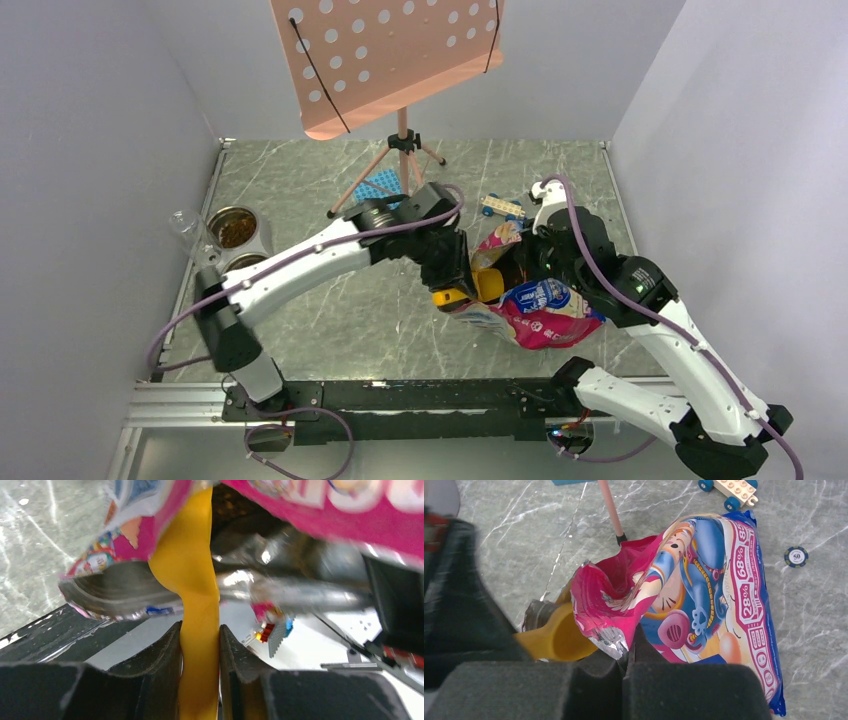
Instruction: Serve the pet food
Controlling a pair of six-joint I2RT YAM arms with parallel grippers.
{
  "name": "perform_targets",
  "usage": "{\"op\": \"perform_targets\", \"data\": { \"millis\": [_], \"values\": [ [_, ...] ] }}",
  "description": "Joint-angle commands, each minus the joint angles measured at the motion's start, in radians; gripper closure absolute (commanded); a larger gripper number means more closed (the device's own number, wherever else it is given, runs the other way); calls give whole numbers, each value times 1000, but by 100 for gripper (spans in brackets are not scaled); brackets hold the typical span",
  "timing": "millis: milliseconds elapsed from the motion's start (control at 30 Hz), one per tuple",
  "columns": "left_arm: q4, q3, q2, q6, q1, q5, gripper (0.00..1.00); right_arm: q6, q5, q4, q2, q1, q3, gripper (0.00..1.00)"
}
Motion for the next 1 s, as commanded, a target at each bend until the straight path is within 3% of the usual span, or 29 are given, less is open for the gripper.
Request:
{"op": "perform_targets", "data": {
  "millis": [0, 300, 500, 700, 800, 967],
  "values": [
    [-265, 187, 105, -7, 0, -132, 100, 1, -109, 185, -81, 6, 37, 100],
    [-204, 255, 355, 8, 13, -15, 100, 65, -171, 212, -95, 6, 15, 100],
    [193, 72, 423, -96, 25, 90, 100, 83, -183, 218, -98, 7, 15, 100],
    [100, 202, 548, -27, 20, 29, 100, 122, -198, 237, -122, 5, -10, 100],
    [328, 63, 516, -64, 20, 120, 100, 126, -189, 236, -132, 5, -14, 100],
    [855, -165, 503, -163, 24, 344, 100, 125, -162, 228, -139, 4, -20, 100]
  ]
}}
